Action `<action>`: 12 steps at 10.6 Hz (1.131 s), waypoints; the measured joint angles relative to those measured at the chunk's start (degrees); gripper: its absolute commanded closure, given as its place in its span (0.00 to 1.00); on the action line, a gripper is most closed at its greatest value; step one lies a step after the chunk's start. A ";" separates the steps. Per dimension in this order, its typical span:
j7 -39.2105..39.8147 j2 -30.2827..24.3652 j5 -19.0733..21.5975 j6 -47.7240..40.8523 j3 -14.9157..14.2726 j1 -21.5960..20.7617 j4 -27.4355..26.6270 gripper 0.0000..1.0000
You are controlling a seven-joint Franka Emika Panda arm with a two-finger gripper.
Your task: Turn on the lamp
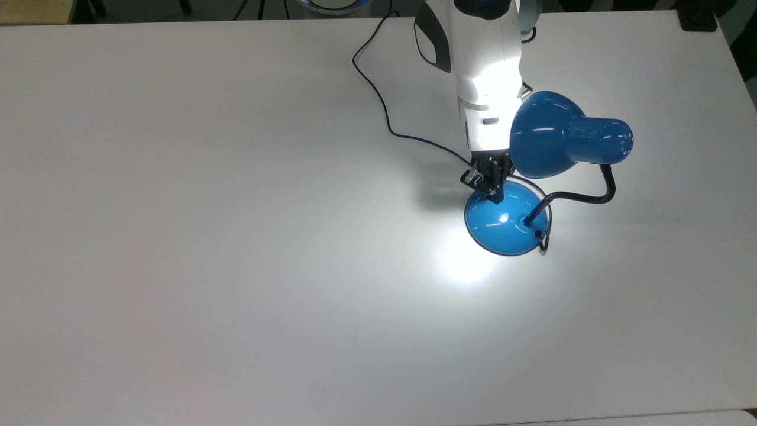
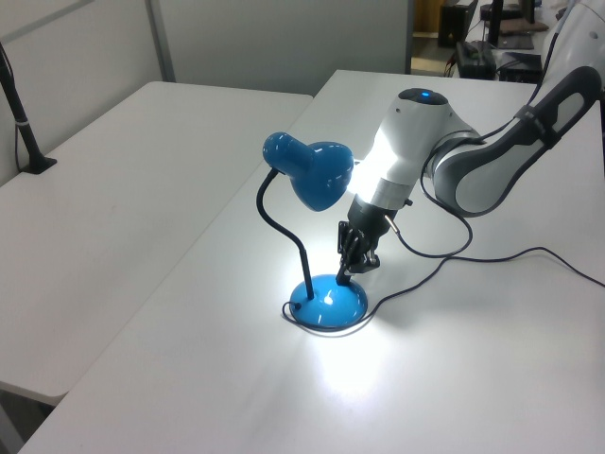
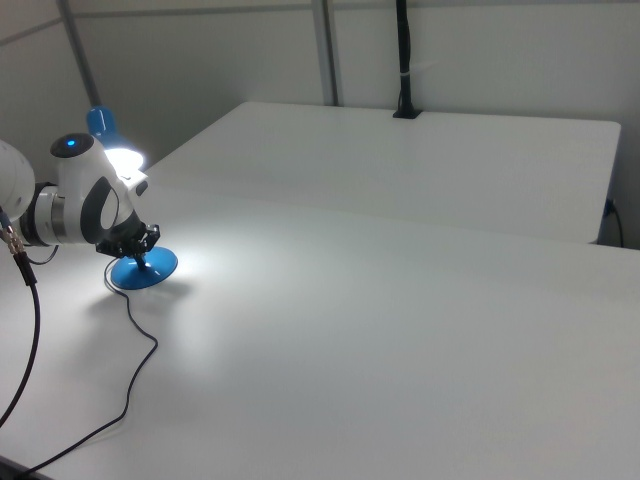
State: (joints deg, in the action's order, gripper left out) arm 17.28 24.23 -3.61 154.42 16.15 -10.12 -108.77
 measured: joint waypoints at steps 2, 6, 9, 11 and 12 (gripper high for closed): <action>0.22 0.04 0.00 0.00 0.14 0.14 0.04 1.00; -1.40 -0.96 0.05 -4.60 0.28 1.83 0.15 1.00; -4.54 -5.61 0.05 -19.64 0.31 5.27 0.45 1.00; -7.30 -9.03 0.05 -28.74 0.30 7.53 0.53 0.99; -8.64 -10.89 0.04 -32.94 0.26 8.74 0.60 0.98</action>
State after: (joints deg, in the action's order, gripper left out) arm 8.64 13.34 -3.56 121.47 16.41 -1.38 -108.17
